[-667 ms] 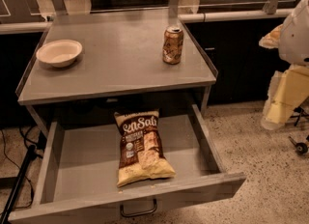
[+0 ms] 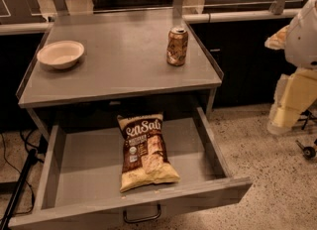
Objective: Pick brown chip bag from top drawer and place on counter
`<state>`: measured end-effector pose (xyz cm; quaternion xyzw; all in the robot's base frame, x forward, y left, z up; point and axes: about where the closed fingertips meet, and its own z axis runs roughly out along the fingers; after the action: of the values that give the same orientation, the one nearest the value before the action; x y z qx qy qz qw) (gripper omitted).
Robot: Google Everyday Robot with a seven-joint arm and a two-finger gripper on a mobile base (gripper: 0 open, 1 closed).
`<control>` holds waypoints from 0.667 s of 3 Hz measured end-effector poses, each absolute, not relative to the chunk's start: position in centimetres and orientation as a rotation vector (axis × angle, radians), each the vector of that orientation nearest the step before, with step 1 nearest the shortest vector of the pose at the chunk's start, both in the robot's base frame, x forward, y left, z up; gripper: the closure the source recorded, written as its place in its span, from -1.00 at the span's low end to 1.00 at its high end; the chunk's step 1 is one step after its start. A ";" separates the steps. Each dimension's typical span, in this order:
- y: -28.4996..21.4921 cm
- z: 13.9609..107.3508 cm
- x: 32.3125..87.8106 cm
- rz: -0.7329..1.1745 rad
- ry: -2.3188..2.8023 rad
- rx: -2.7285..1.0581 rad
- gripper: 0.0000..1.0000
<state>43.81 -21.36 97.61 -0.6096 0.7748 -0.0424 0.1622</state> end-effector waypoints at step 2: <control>-16.0 95.4 45.1 -0.051 2.045 -1.917 -1.00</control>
Offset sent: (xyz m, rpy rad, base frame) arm 0.0229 0.0789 -0.0367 0.0311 0.0322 0.2578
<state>45.11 -15.97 95.41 -0.6741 0.7191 -0.0180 0.1681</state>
